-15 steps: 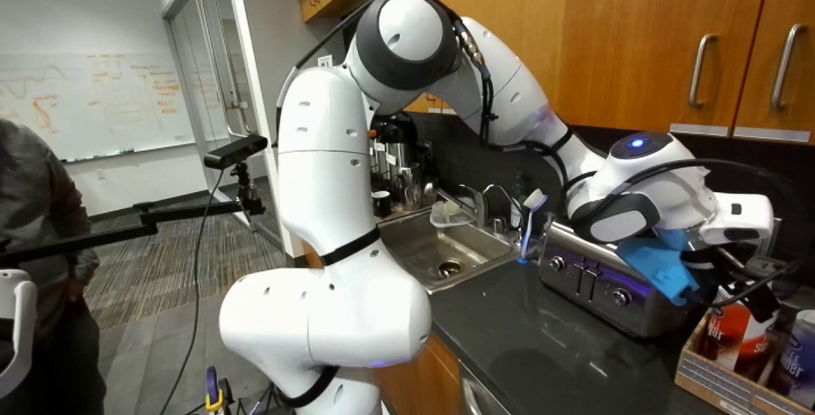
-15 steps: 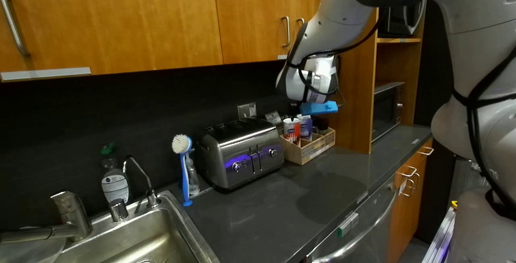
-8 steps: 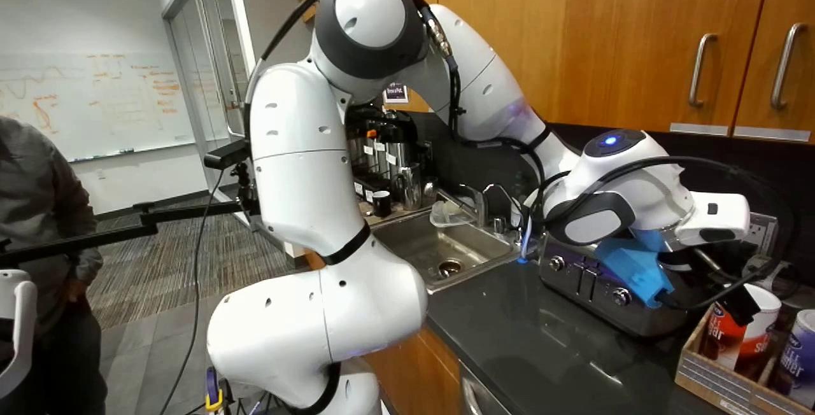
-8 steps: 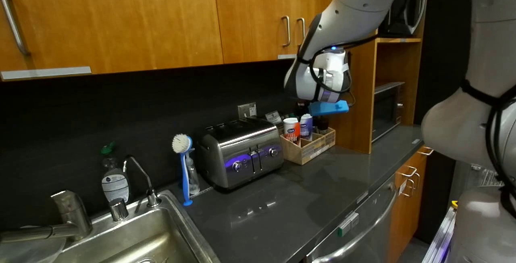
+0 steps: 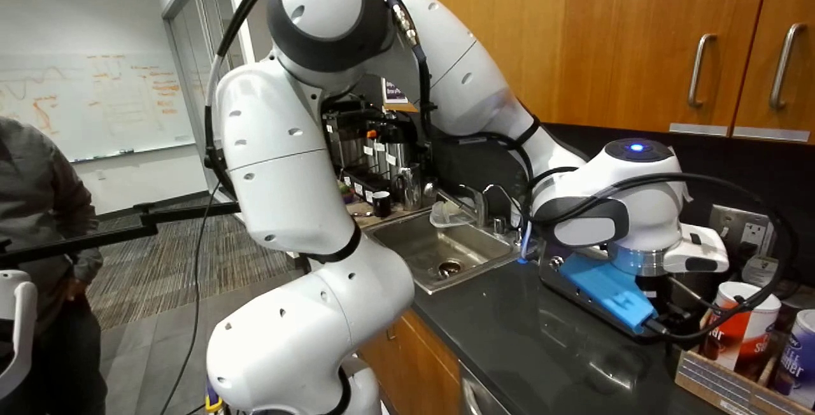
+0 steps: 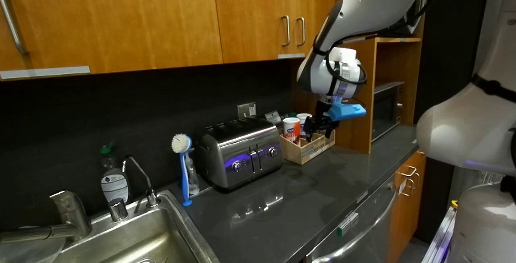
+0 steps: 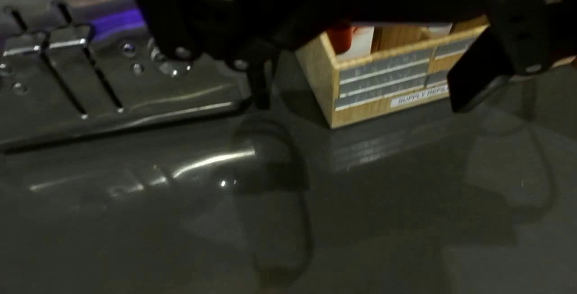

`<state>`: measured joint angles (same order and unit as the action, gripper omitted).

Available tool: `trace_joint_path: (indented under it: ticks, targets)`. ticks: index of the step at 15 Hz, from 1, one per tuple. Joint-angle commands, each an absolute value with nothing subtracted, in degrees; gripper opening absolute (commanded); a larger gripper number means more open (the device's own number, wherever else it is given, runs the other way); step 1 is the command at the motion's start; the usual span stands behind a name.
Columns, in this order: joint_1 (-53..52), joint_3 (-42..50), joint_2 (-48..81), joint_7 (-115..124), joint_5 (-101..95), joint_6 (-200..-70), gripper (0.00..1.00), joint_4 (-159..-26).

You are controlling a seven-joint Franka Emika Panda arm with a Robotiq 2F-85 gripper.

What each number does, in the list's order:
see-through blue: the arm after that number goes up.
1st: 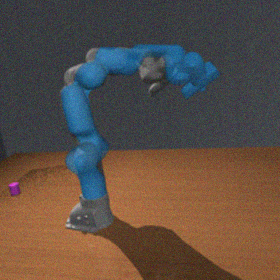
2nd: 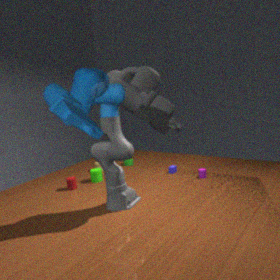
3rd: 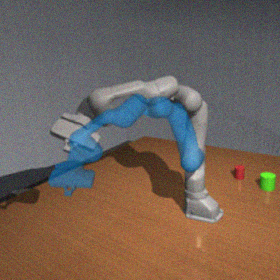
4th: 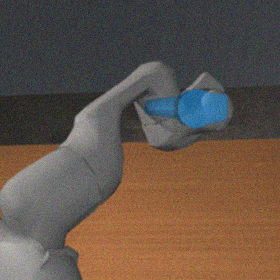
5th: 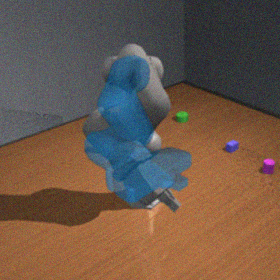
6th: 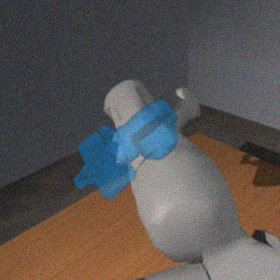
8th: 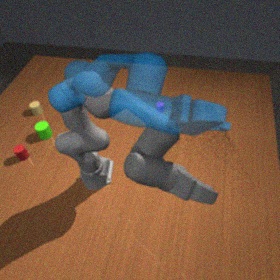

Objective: Put the white container in the box

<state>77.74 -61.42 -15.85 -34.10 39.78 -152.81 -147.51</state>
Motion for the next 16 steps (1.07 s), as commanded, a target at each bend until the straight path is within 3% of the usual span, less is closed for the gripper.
trace_joint_path:
  ticks: [1,4,5,11,16]
  targets:
    - [72.88,-54.12,-26.48,-38.64,40.15,-140.05,1.00,-151.45]
    - [71.31,-50.53,-31.72,-39.74,37.52,-132.83,1.00,-153.55]
    - [62.08,-41.27,-28.12,-34.41,29.00,-134.77,1.00,-154.80]
    - [37.86,-15.47,-25.25,-23.94,7.74,-134.72,1.00,-157.35]
    - [32.56,-10.36,-26.35,-22.70,5.52,-134.14,1.00,-158.60]
